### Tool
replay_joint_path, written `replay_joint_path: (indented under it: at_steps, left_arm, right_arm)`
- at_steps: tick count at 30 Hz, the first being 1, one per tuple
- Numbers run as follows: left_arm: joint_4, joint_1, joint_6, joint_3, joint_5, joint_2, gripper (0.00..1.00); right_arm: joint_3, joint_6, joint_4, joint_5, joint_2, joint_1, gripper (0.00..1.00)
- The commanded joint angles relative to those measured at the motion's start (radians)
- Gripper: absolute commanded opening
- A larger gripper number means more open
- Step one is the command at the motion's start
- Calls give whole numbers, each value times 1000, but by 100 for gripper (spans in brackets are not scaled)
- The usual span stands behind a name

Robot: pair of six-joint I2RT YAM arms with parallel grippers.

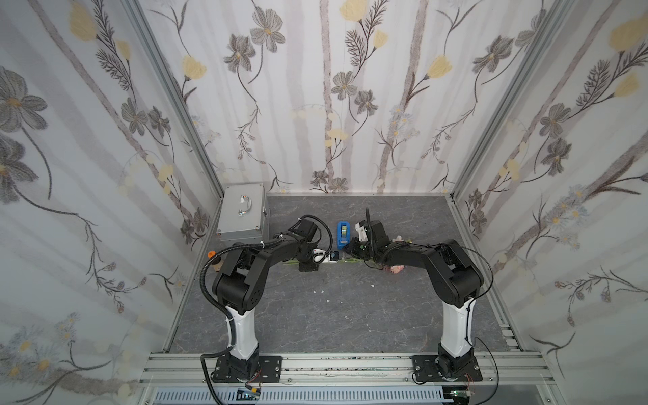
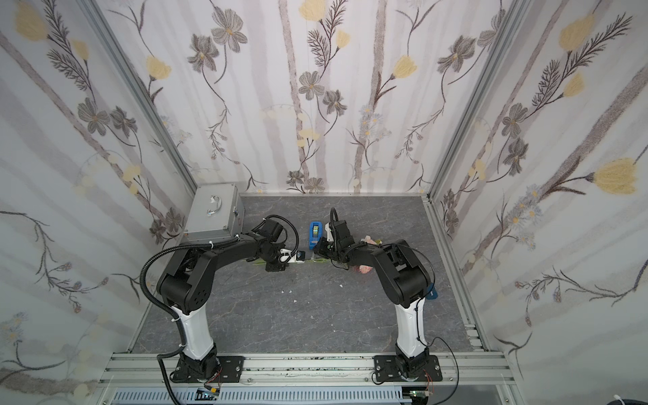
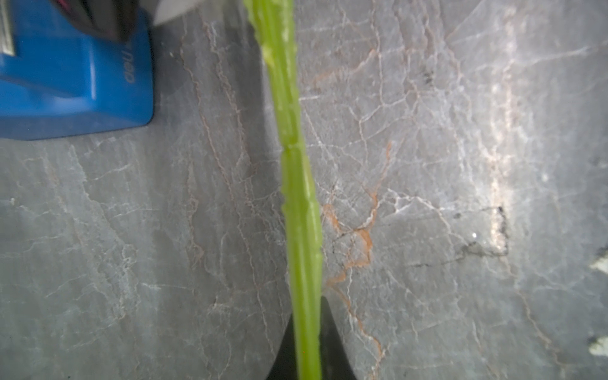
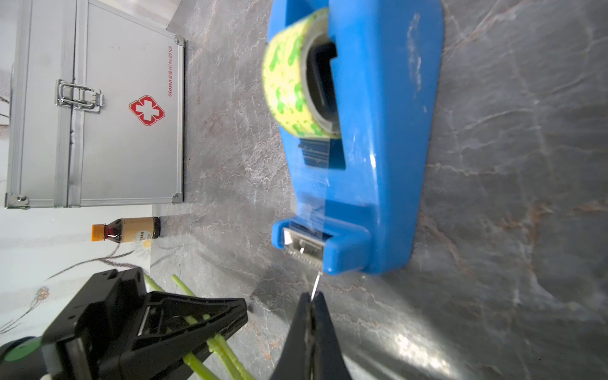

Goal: Wrap bouquets with tape
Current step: Tear off the tape using the Tape Cutter, then wrap the tape around the bouquet.

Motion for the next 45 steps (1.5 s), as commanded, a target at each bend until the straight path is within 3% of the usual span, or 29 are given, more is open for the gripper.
replay_joint_path:
  at_steps: [1, 11, 16, 22, 23, 29, 36, 39, 45]
  left_arm:
    - [-15, -4, 29, -2, 26, -15, 0]
    - [1, -21, 46, -13, 6, -26, 0]
    - [7, -25, 45, -18, 10, -55, 0]
    - [20, -27, 5, -22, -16, -117, 0]
    - [14, -28, -3, -22, -10, -136, 0]
    - [-34, -38, -73, -33, 11, -269, 0]
    - [-79, -49, -269, -69, 62, -419, 0]
    - [-60, -54, -368, -102, 103, -481, 0]
    - [19, -55, -644, -159, 229, -622, 0]
  right_arm:
    - [12, 20, -99, 47, 28, 18, 0]
    - [-1, 87, -179, 177, 81, 48, 0]
    - [-24, 91, -136, 179, 8, 47, 0]
    - [27, 32, -186, 274, -189, 34, 37]
    - [55, 11, -218, 298, -216, 29, 43]
    - [210, -140, -351, 395, -322, -18, 58]
    - [241, -419, -317, 402, -539, -79, 62]
    - [183, -552, -248, 349, -707, -77, 62]
    - [-131, -725, 22, 152, -1091, -66, 67]
